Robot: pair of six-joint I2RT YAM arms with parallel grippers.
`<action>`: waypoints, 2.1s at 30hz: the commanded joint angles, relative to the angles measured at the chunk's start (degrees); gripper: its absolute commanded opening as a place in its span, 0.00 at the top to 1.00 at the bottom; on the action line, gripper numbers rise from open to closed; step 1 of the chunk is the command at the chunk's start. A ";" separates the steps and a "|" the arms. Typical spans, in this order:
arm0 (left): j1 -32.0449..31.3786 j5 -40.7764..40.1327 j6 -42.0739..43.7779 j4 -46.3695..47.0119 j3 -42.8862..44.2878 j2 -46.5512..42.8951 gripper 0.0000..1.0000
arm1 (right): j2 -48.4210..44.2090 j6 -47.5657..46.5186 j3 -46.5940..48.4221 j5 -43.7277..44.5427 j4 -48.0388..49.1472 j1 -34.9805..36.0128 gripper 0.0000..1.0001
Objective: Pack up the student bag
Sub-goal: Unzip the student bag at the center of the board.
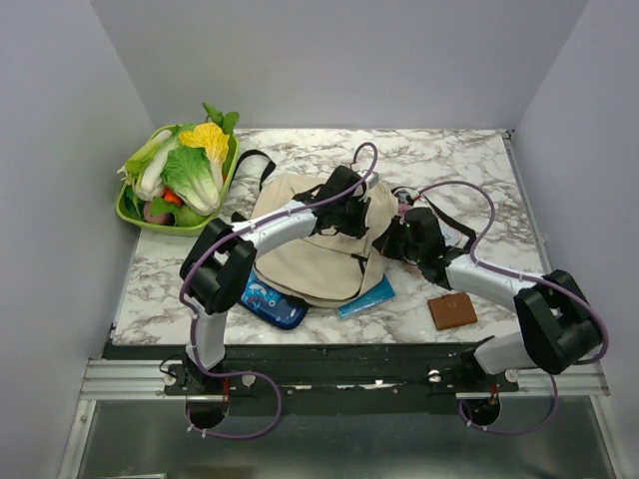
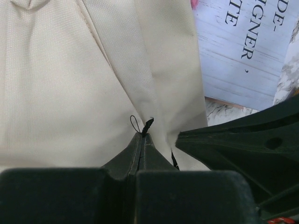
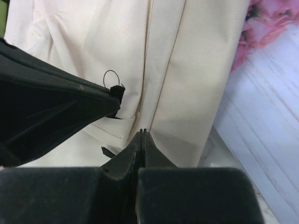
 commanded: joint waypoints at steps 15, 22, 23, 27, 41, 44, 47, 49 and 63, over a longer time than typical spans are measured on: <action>2.34 2.05 0.32 -1.52 -0.23 -4.60 1.00 | -4.52 -3.90 2.99 15.52 -11.72 0.23 0.39; 2.34 2.23 0.49 -1.26 -0.67 -4.60 1.00 | -1.89 -3.02 1.94 11.31 -7.95 0.23 0.40; 2.34 2.32 0.41 -1.17 -0.67 -4.52 1.00 | -1.53 -2.76 1.59 10.08 -6.64 0.23 0.42; 2.34 2.14 0.41 -1.00 -0.67 -4.60 1.00 | 0.66 -1.09 1.32 3.85 -1.01 0.23 0.57; 4.88 -1.02 2.78 -0.29 -1.28 -4.08 1.00 | -8.91 -3.98 0.88 8.75 -8.55 -1.87 0.99; 7.34 -1.99 4.09 -0.38 -2.16 -4.60 1.00 | -9.00 -4.69 0.27 8.67 -9.35 -3.54 1.00; 9.89 -2.95 6.03 -0.30 -4.00 -6.01 1.00 | -7.78 -6.00 0.18 8.75 -9.26 -4.69 0.99; 12.88 -3.48 7.34 -0.38 -5.14 -7.15 1.00 | -6.20 -7.06 0.62 9.10 -9.26 -5.21 0.99; 22.29 8.45 12.98 -1.70 -9.37 -9.71 1.00 | -1.88 -11.45 6.42 7.70 -12.24 -7.94 0.85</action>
